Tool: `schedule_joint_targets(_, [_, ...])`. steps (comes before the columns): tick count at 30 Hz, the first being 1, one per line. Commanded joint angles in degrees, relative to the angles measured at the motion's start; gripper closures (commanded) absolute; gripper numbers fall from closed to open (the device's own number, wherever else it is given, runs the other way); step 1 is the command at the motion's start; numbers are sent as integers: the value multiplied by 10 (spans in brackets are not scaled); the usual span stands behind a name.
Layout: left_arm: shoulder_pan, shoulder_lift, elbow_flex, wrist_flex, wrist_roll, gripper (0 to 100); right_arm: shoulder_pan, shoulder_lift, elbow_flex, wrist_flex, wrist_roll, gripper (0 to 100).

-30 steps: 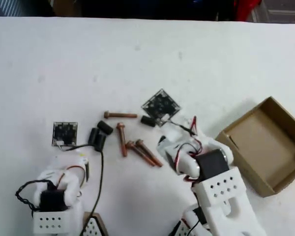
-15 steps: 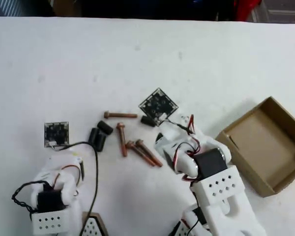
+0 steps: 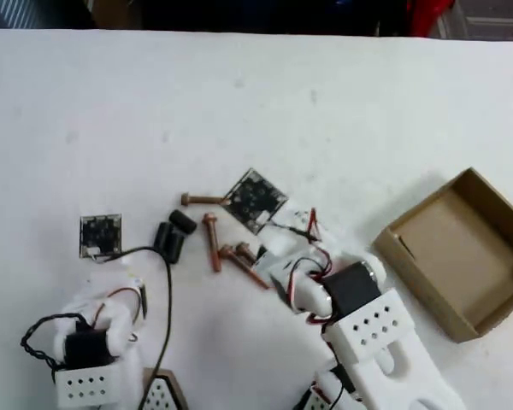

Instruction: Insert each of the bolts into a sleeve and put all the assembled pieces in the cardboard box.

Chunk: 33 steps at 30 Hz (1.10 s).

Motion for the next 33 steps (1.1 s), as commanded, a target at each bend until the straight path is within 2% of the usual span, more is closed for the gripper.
schedule_joint_targets(1, [-4, -3, -1, 0, -4, 977, -10, 1, -5, -10, -4, 800])
schedule_joint_targets(6, [-4, -3, -1, 0, -5, 977, -7, 17, -25, -8, 0, 801])
schedule_joint_targets(12, [-4, -3, -1, -1, -5, 977, -7, 150, -127, -6, 2, 801])
schedule_joint_targets(17, [-4, -3, -1, -1, -5, 977, -2, 272, -193, -6, 71, 801])
schedule_joint_targets(26, [-4, -3, -1, -1, -5, 977, 80, 438, -318, 34, 180, 800])
schedule_joint_targets(33, [-4, -3, -1, -12, -5, 977, 97, 541, -382, 37, 225, 800])
